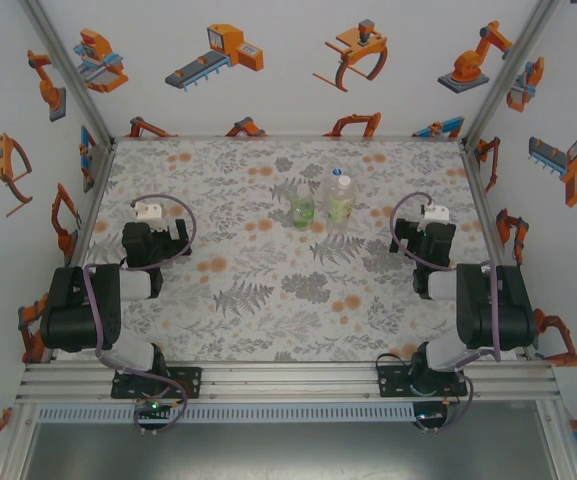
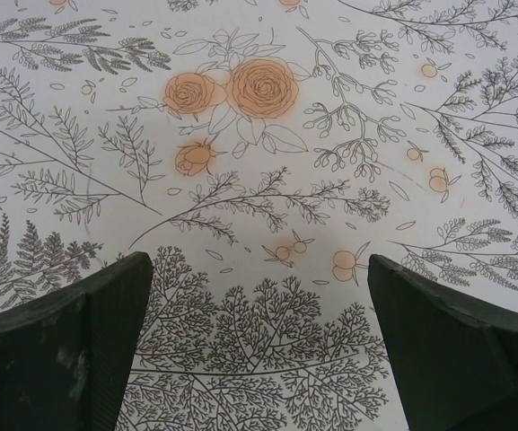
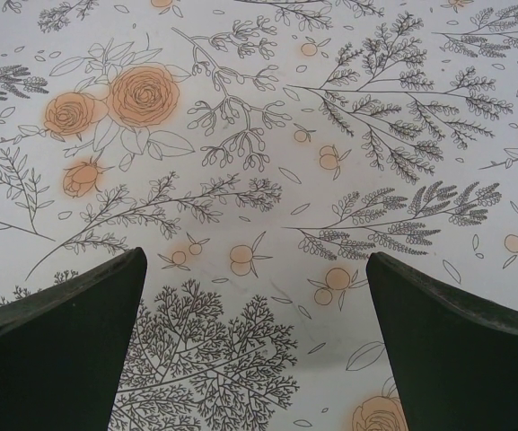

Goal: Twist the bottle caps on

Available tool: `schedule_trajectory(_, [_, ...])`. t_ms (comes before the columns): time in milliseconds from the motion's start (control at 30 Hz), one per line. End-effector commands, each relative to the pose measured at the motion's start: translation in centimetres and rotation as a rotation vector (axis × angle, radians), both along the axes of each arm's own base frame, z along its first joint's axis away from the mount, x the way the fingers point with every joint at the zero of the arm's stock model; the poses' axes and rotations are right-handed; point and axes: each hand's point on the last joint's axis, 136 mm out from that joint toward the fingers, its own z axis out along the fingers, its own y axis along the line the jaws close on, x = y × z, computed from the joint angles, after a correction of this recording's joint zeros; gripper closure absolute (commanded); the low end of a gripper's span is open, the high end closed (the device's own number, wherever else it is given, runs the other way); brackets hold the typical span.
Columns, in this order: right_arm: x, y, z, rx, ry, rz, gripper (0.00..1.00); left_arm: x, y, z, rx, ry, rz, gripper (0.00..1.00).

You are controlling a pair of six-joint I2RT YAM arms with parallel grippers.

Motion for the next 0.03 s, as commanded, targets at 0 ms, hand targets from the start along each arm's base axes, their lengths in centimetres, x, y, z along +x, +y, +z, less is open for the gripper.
schedule_trajectory(0, [0.55,-0.41,1.22,-0.002,-0.049,-0.018,0.01,0.48,-0.10,0.81,-0.020,-0.019,-0.001,0.03])
